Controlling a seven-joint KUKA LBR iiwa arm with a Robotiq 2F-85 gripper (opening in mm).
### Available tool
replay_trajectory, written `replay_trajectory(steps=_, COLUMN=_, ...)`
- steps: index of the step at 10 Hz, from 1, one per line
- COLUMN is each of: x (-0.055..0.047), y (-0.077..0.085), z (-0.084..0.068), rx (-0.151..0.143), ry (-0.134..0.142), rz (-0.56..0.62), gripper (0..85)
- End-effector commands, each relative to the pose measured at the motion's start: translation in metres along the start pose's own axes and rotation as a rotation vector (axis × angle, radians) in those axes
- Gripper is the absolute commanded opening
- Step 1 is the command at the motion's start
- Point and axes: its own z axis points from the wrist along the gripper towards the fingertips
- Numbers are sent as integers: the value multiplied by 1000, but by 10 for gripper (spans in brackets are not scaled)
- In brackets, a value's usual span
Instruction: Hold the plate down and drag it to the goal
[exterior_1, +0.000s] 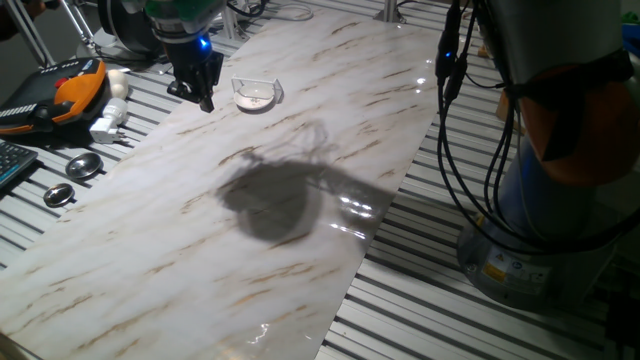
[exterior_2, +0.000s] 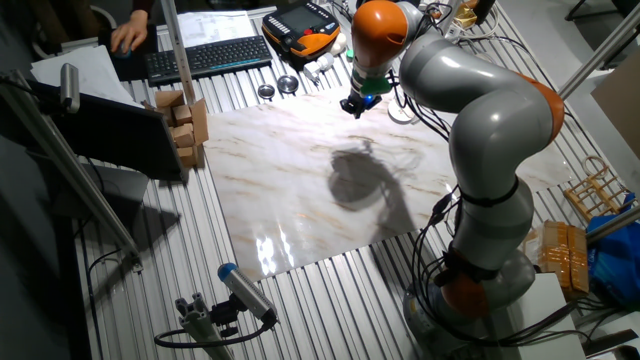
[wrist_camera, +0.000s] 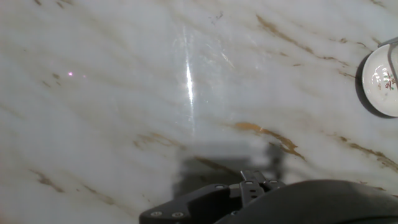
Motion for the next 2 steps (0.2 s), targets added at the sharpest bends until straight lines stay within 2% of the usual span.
replay_trajectory(steps=1, x=0, y=0, z=0, rx=1, ry=0, rz=0, gripper=0)
replay_trajectory(steps=2, x=0, y=0, z=0, rx=1, ry=0, rz=0, gripper=0)
